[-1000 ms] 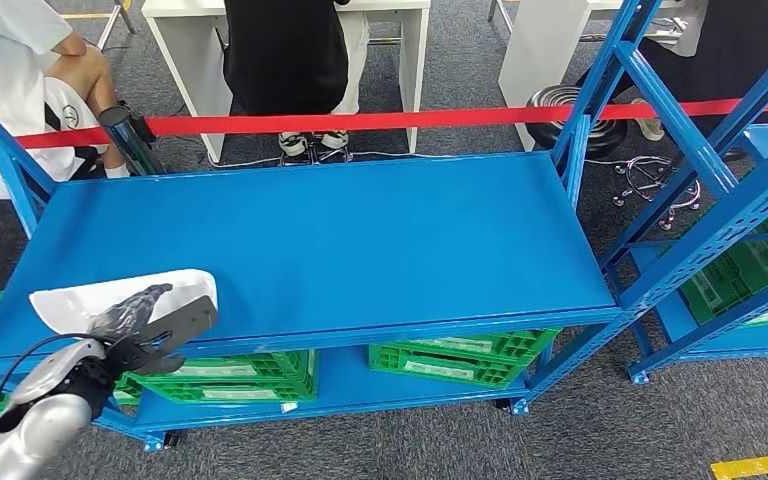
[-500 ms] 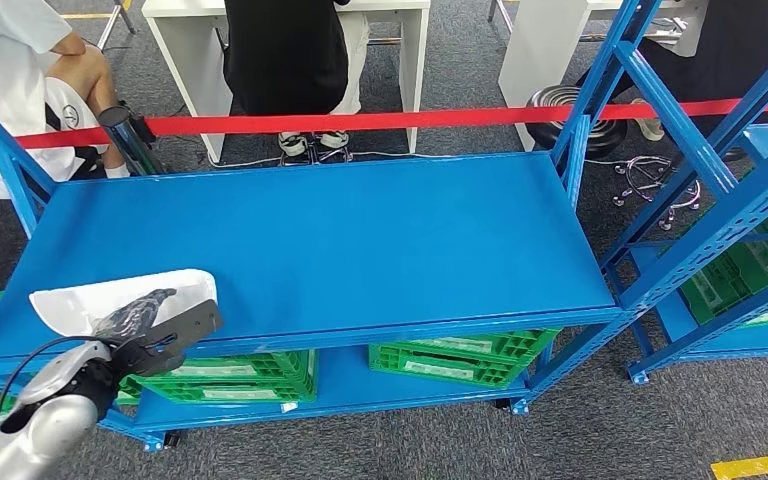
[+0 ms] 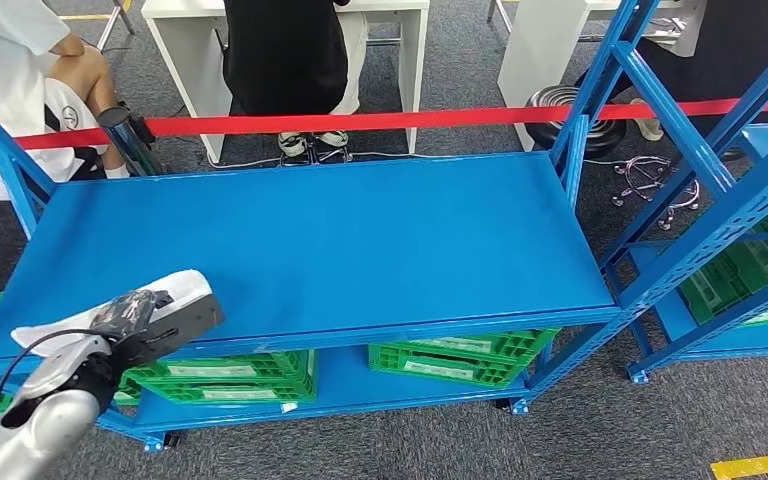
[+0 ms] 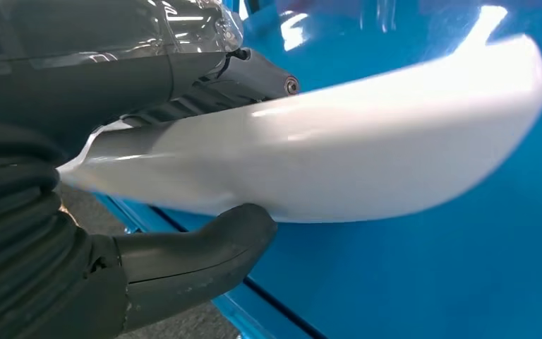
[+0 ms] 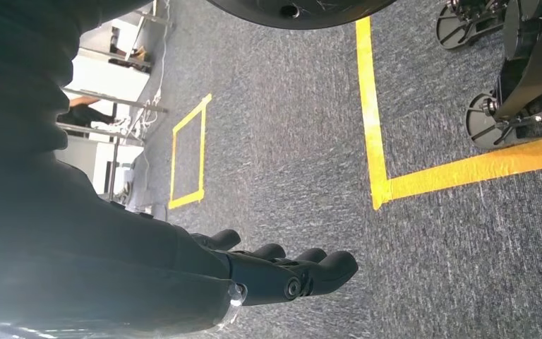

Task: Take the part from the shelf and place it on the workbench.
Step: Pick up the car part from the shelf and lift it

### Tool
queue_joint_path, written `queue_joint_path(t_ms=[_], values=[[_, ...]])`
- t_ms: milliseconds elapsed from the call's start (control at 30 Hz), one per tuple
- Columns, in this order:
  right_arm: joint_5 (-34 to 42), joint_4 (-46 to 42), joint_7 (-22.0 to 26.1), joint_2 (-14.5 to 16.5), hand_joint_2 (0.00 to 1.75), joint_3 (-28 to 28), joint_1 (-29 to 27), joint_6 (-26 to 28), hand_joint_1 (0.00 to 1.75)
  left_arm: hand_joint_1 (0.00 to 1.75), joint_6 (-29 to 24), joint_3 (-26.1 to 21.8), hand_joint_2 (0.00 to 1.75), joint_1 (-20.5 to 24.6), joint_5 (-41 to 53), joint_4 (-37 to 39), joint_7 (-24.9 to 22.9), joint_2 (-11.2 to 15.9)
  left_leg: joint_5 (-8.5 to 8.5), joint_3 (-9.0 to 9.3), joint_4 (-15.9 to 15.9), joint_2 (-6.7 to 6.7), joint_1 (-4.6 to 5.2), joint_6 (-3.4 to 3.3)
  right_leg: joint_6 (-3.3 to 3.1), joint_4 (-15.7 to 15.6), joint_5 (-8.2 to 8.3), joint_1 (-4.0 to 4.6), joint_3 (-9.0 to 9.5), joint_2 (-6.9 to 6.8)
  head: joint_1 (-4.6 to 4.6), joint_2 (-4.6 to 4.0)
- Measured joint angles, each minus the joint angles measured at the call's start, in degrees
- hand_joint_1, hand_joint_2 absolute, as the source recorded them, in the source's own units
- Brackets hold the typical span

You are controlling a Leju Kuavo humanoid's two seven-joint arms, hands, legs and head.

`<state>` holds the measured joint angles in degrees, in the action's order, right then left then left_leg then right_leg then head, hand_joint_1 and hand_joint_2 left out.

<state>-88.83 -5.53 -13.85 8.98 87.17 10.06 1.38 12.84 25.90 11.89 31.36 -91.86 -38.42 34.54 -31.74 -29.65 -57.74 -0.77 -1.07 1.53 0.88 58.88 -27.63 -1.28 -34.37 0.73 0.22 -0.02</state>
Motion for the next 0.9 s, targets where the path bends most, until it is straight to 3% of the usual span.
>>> queue_joint_path(t_ms=[367,567,900], values=[[0.1,0.0,1.6,0.0,1.75,0.0,0.0,0.0,0.00,1.75,-0.2,0.0,1.75,0.4,0.6,0.0,0.0,-0.1,0.01,0.05,0.0,0.13,0.00,0.00,0.00,0.0,0.00,0.00,0.02,0.03,0.00,0.00],[1.5,0.0,2.5,0.0,1.75,0.0,0.0,0.1,0.00,1.75,-5.2,0.8,1.75,1.3,-2.5,-1.0,0.1,-0.1,0.01,0.04,0.0,0.01,0.00,0.00,0.00,0.0,0.00,0.00,0.02,0.00,0.01,0.00],[3.7,0.0,1.4,-0.1,1.75,0.0,0.0,0.6,0.00,1.75,-16.2,4.0,1.75,5.9,-28.6,-8.4,8.6,-0.9,0.01,-0.02,0.0,-0.32,0.01,0.00,0.00,0.0,0.00,0.00,0.03,-0.10,0.01,0.00]])
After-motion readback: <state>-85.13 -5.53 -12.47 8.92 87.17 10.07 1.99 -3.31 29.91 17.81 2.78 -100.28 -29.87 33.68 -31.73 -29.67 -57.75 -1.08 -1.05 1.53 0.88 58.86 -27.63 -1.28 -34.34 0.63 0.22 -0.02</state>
